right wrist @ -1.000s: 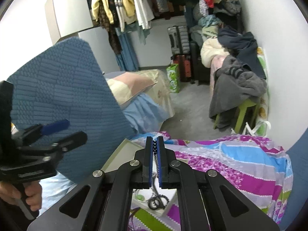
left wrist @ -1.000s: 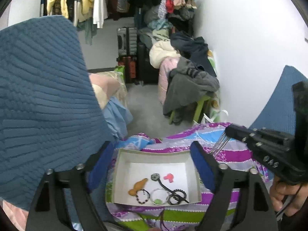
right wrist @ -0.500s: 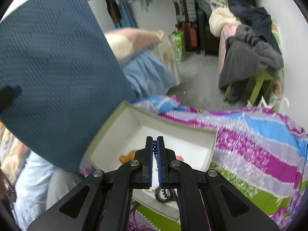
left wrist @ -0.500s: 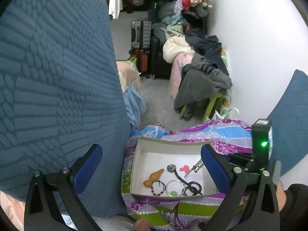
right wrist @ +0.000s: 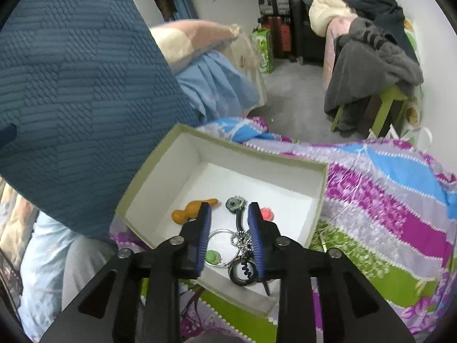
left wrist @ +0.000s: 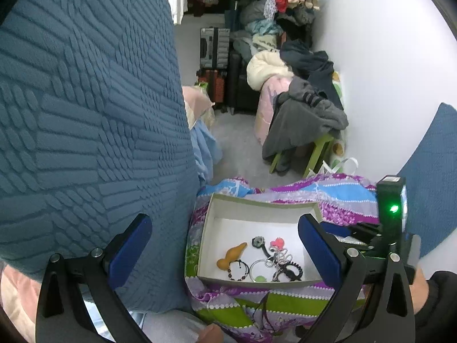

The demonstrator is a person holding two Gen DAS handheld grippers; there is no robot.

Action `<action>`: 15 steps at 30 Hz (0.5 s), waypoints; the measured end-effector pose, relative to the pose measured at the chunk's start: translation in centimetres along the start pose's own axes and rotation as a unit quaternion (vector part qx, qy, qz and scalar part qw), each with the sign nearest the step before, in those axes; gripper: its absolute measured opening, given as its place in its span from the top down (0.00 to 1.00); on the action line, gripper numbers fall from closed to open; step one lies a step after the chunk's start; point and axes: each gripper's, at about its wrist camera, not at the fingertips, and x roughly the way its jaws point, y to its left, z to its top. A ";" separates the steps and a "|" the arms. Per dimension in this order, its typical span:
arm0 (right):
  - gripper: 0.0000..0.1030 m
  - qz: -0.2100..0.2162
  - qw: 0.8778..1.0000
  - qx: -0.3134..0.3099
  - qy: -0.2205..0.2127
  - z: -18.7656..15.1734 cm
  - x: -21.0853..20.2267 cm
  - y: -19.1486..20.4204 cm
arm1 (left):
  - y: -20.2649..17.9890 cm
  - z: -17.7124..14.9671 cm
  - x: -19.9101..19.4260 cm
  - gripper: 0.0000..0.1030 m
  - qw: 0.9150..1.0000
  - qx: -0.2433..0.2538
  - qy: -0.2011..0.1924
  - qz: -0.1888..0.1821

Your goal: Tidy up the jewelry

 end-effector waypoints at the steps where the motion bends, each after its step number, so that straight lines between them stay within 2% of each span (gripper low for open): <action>1: 0.48 -0.001 1.000 0.002 -0.009 0.3 -0.8 0.0 | -0.1 0.2 -0.3 0.01 1.000 0.001 -0.002 -0.001; 2: 0.39 -0.001 1.000 0.006 -0.026 0.7 -2.3 0.0 | -0.3 0.4 -0.7 0.01 1.000 0.004 -0.004 -0.001; 5: 0.23 -0.004 0.998 0.010 -0.066 1.6 -6.2 0.3 | -0.9 0.9 -2.3 0.01 1.000 0.009 -0.018 0.000; 7: 0.18 -0.012 0.995 0.008 -0.095 2.1 -9.1 0.7 | -1.2 1.2 -3.5 0.01 1.000 0.008 -0.027 -0.003; 10: 0.03 -0.021 0.991 0.005 -0.129 2.3 -12.9 1.2 | -1.7 1.5 -5.3 0.01 0.999 0.011 -0.042 -0.004; 11: 0.00 -0.025 0.990 0.004 -0.141 2.2 -14.2 1.4 | -1.9 1.5 -5.9 0.01 0.999 0.013 -0.045 -0.005; 15: 0.00 -0.034 0.985 0.010 -0.170 1.3 -17.8 1.7 | -2.7 1.5 -8.3 0.01 0.998 0.015 -0.060 -0.010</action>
